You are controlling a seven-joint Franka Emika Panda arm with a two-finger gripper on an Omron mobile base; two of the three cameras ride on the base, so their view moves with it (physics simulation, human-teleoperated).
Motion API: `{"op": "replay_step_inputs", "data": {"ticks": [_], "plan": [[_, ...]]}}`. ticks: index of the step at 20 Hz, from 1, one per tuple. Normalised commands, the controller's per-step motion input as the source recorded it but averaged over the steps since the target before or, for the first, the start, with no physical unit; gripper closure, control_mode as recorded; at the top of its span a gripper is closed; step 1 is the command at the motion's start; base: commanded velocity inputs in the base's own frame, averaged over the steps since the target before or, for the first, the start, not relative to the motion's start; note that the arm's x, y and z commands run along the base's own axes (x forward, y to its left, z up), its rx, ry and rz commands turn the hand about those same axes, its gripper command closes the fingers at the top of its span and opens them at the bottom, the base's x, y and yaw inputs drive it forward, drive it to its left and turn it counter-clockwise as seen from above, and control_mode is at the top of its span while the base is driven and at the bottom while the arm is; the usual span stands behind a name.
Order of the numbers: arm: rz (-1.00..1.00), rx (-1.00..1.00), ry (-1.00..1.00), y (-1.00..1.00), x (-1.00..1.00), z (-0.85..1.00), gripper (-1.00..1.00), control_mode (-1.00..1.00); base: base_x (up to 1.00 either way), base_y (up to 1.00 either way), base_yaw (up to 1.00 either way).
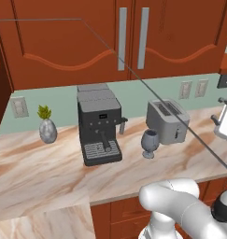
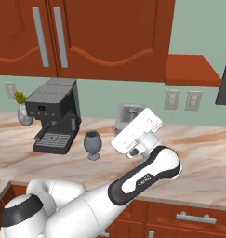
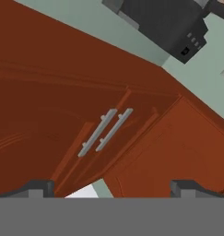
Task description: Retrieve the wine glasses from the counter and place one next to each plate.
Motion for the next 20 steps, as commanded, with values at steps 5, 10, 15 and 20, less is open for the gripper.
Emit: {"op": "replay_step_inputs", "data": {"ticks": [5,10,15,20], "plan": [[0.00,0.00,0.00,0.00,0.00,0.00,-1.00,1.00,0.34,0.27,-0.21],[0.00,0.00,0.00,0.00,0.00,0.00,-1.00,1.00,0.15,0.04,-0.09],[-0.08,0.00,0.06,0.01,0.02,-0.01,-1.00,-1.00,0.00,0.00,-0.12],[-0.11,-0.11,0.27,0.16,0.04,-0.21,-1.00,-1.00,0.00,0.00,0.00]]}}
